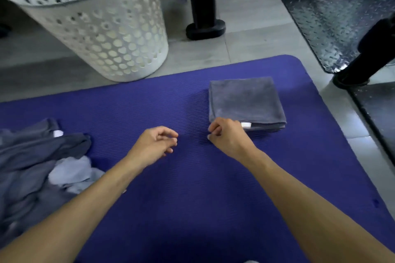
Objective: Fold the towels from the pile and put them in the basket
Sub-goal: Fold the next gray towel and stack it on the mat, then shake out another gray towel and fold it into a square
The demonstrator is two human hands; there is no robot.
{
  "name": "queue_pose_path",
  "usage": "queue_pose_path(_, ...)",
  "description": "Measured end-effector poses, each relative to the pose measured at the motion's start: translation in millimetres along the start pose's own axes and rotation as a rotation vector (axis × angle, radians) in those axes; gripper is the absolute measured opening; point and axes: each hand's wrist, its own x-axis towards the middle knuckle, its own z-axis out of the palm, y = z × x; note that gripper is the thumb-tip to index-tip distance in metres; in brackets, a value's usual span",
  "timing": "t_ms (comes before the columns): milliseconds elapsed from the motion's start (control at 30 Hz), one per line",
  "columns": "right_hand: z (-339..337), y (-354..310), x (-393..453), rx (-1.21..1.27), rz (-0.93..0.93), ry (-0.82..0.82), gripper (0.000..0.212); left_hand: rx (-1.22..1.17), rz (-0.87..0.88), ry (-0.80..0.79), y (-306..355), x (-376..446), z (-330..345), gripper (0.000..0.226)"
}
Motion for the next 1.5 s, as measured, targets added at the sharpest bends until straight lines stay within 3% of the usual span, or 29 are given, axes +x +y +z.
queue_pose_path(167,35,-102,-19,-0.112,-0.173,-0.232,0.004,0.011,-0.061,0.098,-54,-64,-76,0.013)
queue_pose_path(333,82,-179,-42,-0.12,-0.229,-0.351,0.01,-0.165,-0.162,0.326,-124,-117,-140,0.011)
queue_pose_path(433,110,-204,-54,-0.118,-0.191,-0.349,0.014,-0.113,-0.167,0.405,-167,-132,-171,0.013)
queue_pose_path(567,148,-229,-70,-0.105,-0.141,-0.335,0.008,0.214,-0.094,0.469,-222,-139,-202,0.017)
queue_pose_path(700,184,-247,-78,-0.054,-0.101,-0.313,0.005,0.181,-0.044,0.586,-252,-115,-226,0.027)
queue_pose_path(833,219,-257,-76,-0.001,-0.07,-0.276,0.003,0.267,-0.061,0.545,-267,-86,-248,0.049)
queue_pose_path(1133,263,-310,-44,0.085,-0.057,-0.247,0.006,0.339,0.095,0.66,-297,-71,-326,0.054)
queue_pose_path(1267,285,-330,-35,0.144,-0.084,-0.262,0.003,0.444,-0.105,0.787,-323,-70,-356,0.05)
queue_pose_path(1400,302,-335,-34,0.154,-0.091,-0.273,0.005,0.261,-0.222,0.727,-329,-63,-388,0.061)
queue_pose_path(1500,304,-333,-39,0.154,-0.077,-0.279,0.005,0.138,-0.208,0.705,-327,-64,-402,0.044)
